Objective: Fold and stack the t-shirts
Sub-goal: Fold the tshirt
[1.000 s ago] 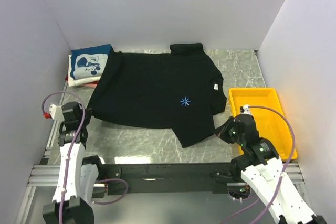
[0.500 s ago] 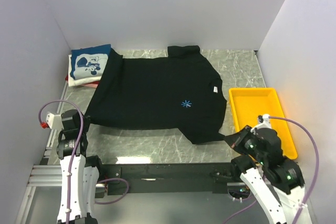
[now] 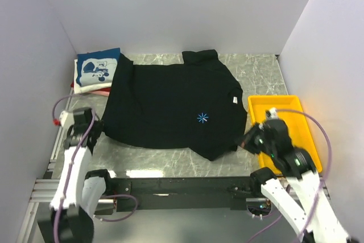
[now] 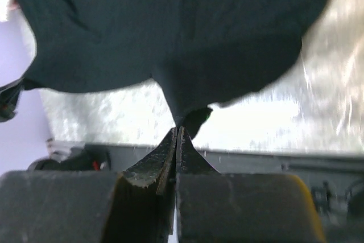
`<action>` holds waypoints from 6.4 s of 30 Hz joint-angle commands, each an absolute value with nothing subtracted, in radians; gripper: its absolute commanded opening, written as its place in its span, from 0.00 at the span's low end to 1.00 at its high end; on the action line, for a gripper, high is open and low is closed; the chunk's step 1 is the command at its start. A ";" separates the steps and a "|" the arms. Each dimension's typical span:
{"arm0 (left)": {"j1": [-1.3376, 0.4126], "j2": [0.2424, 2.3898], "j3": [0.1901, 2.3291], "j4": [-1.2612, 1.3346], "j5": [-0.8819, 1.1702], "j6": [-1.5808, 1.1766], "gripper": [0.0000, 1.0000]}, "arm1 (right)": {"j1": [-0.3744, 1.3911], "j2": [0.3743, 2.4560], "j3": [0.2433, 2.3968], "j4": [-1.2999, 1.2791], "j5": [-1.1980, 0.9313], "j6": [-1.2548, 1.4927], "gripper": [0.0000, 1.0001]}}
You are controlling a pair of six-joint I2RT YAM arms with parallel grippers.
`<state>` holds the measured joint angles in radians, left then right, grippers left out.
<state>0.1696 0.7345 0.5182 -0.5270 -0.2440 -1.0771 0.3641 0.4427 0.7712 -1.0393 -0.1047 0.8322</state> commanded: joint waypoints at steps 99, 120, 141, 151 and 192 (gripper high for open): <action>-0.003 1.460 0.957 -0.433 -0.431 -1.118 0.04 | 0.052 1.536 1.220 -0.410 -0.210 0.646 0.00; 0.052 1.417 0.914 -0.376 -0.359 -1.097 0.06 | -0.034 1.574 1.155 -0.374 -0.225 0.637 0.00; 0.072 1.221 0.792 -0.408 -0.376 -1.133 0.92 | 0.078 1.530 1.132 -0.413 -0.176 0.620 0.42; 0.006 1.074 0.581 -0.439 -0.460 -1.239 0.82 | 0.202 1.361 0.836 -0.298 -0.152 0.673 0.36; -0.018 1.174 0.471 -0.225 -0.477 -1.192 0.01 | 0.322 1.752 1.101 -0.239 -0.169 0.710 0.02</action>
